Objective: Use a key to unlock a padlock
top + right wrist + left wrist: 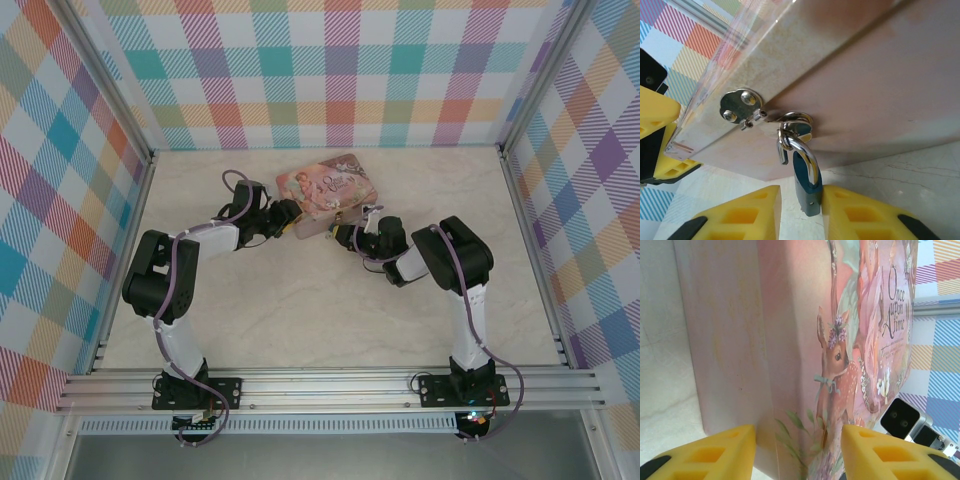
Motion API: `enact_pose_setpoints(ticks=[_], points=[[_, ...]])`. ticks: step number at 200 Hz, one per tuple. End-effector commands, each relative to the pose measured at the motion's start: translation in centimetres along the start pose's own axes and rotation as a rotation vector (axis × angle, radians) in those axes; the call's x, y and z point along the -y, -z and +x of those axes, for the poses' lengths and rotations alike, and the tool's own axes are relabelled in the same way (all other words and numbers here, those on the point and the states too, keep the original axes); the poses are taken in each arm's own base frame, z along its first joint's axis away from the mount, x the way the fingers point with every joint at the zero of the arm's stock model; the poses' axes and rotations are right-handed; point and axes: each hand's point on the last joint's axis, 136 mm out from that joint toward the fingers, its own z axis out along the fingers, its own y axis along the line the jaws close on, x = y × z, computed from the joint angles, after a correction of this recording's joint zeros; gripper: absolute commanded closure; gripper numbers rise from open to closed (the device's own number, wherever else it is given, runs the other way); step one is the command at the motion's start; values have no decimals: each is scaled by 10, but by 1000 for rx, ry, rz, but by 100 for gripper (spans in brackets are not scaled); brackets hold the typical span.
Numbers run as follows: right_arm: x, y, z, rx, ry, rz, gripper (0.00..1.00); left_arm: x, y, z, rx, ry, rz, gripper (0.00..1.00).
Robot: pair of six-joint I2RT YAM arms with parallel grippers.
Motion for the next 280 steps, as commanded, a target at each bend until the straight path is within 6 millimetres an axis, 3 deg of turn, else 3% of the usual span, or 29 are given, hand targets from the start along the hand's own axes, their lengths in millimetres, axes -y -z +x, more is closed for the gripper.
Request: enact_pose_setpoints(ticks=[1, 55, 107, 143, 169, 201, 224, 252, 280], points=[[26, -2, 30, -85, -40, 79, 78, 22, 5, -3, 18, -38, 64, 53], [20, -1, 11, -31, -42, 65, 86, 20, 7, -1, 19, -47, 53, 53], [37, 13, 6, -36, -137, 175, 89, 22, 28, -7, 75, -121, -1, 43], [39, 20, 6, -49, -154, 233, 89, 36, 53, -15, 147, -209, -18, 38], [40, 23, 4, -55, -178, 263, 90, 62, 61, -11, 162, -290, 12, 37], [42, 25, 2, -72, -218, 311, 90, 99, 43, 3, 107, -373, 79, 36], [38, 23, -2, -74, -237, 311, 90, 112, 21, 8, 61, -397, 103, 36], [49, 25, 5, -110, -317, 381, 90, 111, -3, 6, 45, -426, 80, 36], [47, 24, -1, -103, -349, 390, 90, 100, -23, 5, 21, -434, 44, 36]])
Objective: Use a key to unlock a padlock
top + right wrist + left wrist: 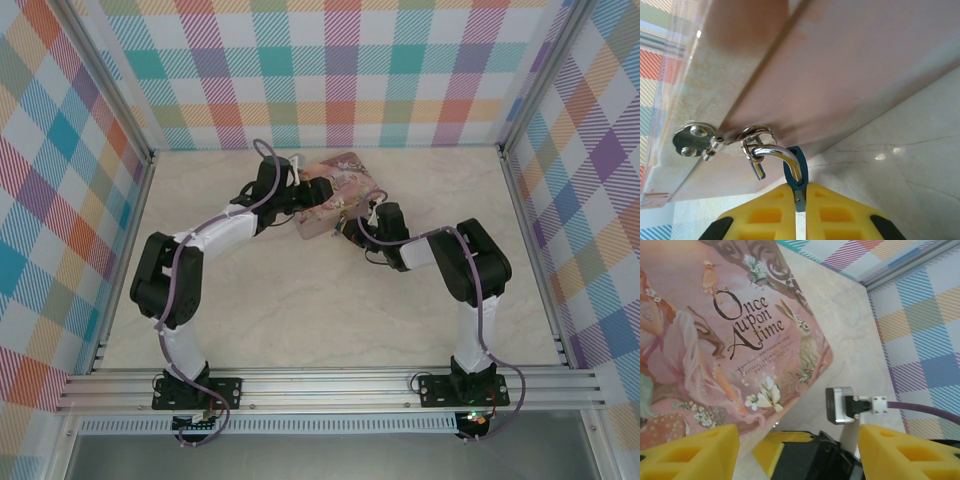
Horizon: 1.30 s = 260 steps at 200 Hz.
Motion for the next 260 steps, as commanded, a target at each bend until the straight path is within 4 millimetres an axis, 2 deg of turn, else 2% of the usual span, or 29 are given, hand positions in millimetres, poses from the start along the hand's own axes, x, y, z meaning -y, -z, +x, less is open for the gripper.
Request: enact_pose_setpoints(ticks=[1, 35, 119, 174, 260], points=[[33, 5, 6, -29, -112, 144, 90, -9, -13, 7, -41, -32, -30, 36], [21, 8, -5, -8, -123, 120, 90, -26, -22, 18, -66, -31, -72, 36], [27, 22, -26, 8, -181, 212, 90, -64, -20, 62, -151, -8, -152, 36], [36, 31, -40, 38, -217, 316, 91, -70, -16, 75, -153, 20, -153, 36], [28, 40, -70, 101, -220, 307, 91, -79, -18, 97, -188, 29, -178, 36]])
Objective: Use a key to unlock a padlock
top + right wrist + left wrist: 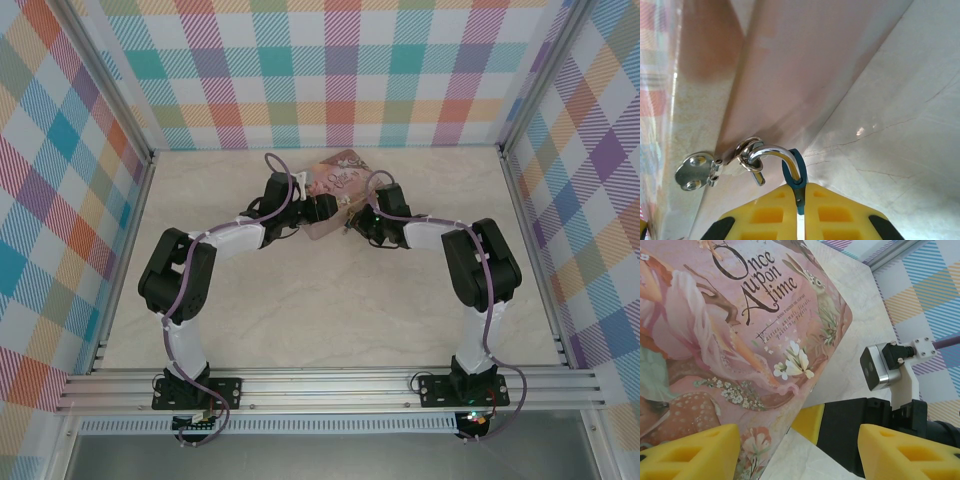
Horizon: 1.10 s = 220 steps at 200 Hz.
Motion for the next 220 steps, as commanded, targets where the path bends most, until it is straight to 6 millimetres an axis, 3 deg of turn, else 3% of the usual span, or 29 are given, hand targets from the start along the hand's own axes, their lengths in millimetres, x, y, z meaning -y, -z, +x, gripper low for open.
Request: enact_pose_setpoints(ticks=[1, 78, 135, 173, 220], points=[[14, 21, -47, 153, -61, 59, 91, -56, 2, 65, -181, 109, -189, 36], [13, 29, -64, 161, -113, -26, 91, -48, 2, 84, -212, 116, -195, 34], [24, 26, -68, 135, -118, 1, 91, -50, 0, 99, -235, 135, -207, 34], [31, 24, -73, 126, -128, 20, 91, -53, -1, 102, -238, 136, -219, 33], [23, 24, -81, 113, -174, -23, 91, -56, -3, 103, -238, 145, -225, 33]])
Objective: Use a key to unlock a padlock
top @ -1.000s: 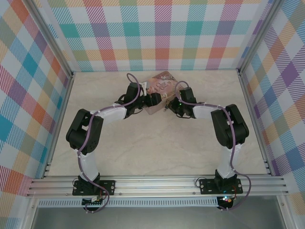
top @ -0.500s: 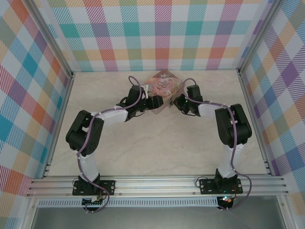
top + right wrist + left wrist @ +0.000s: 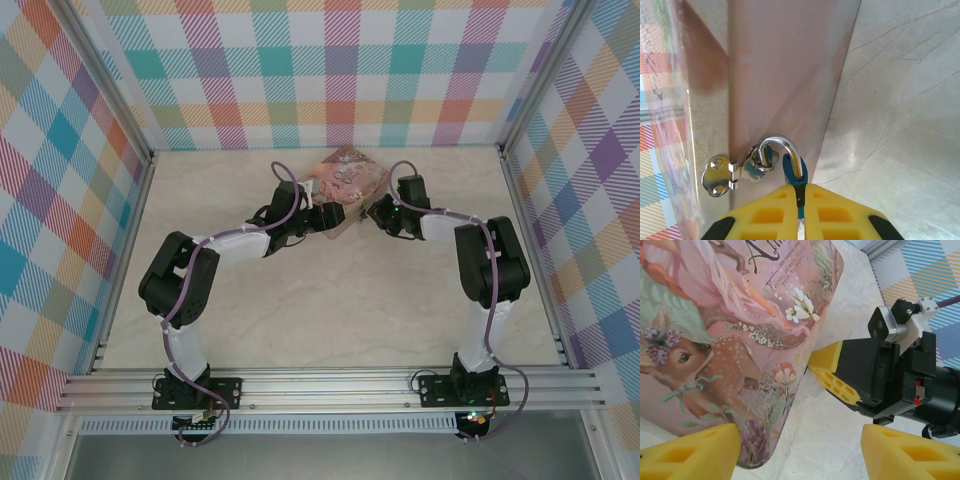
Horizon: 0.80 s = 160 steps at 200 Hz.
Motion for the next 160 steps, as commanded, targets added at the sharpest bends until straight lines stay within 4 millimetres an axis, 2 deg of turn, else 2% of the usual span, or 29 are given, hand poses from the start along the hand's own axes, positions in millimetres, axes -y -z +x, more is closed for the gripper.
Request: enact_pose_setpoints(ticks=[1, 47, 84, 102, 130, 160], points=[[3, 5, -36, 89, -47, 10, 91, -70, -3, 76, -212, 117, -228, 33], [-2, 8, -42, 105, -65, -14, 91, -69, -3, 75, -207, 125, -220, 32], [9, 22, -37, 112, -26, 34, 91, -66, 4, 68, -186, 113, -220, 31], [17, 37, -29, 120, 24, 69, 91, -65, 10, 62, -174, 107, -221, 31], [15, 70, -13, 119, 151, 63, 90, -68, 19, 55, -159, 117, -224, 30], [6, 109, 21, 47, 307, 20, 90, -70, 33, 46, -132, 130, -221, 30]])
